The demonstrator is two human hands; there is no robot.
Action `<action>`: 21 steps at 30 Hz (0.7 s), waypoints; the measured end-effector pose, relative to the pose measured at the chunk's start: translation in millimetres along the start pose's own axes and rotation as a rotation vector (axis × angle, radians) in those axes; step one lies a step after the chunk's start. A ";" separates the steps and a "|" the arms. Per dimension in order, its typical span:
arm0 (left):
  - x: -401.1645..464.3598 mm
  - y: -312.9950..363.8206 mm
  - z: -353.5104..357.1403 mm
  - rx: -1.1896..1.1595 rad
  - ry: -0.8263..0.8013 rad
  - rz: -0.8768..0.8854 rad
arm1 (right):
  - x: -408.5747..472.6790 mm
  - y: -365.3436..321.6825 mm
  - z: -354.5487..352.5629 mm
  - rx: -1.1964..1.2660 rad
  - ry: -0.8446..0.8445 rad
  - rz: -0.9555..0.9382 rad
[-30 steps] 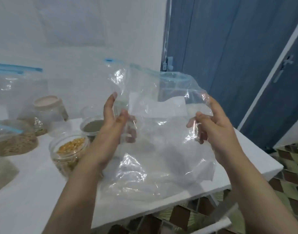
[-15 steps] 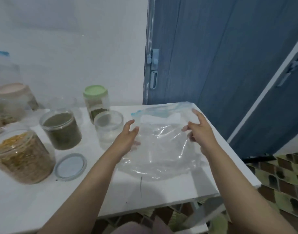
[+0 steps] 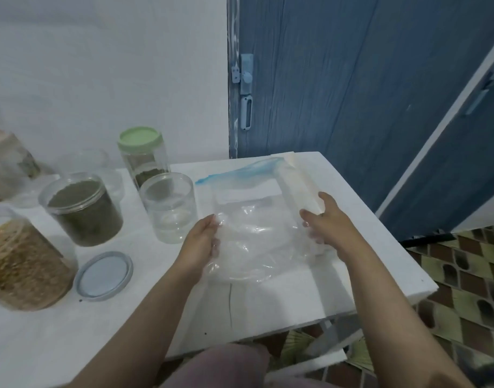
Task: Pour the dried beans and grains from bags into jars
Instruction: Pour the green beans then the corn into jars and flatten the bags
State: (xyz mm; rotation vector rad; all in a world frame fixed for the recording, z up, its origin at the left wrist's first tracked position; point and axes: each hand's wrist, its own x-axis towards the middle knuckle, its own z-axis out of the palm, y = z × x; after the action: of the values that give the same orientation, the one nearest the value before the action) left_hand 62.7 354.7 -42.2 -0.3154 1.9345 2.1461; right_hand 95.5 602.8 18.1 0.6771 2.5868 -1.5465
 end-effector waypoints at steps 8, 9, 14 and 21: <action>10.5 -4.3 -0.7 -0.114 0.086 0.017 | -1.7 13.0 -18.5 0.050 -0.036 -0.086; 10.2 -5.0 -0.4 -0.103 0.122 0.005 | 0.7 14.9 -22.7 0.054 -0.050 -0.092; 4.7 -4.9 6.5 -0.085 0.212 -0.013 | 3.9 24.0 -30.5 0.069 -0.114 -0.114; -32.2 4.7 17.1 0.276 0.284 -0.082 | 5.9 35.7 -20.4 0.160 -0.030 -0.119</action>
State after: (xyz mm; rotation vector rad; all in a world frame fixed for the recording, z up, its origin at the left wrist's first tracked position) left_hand 91.7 370.3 -25.9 -0.6620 2.2923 1.8331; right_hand 107.8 636.5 -2.9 0.5144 2.5450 -1.7991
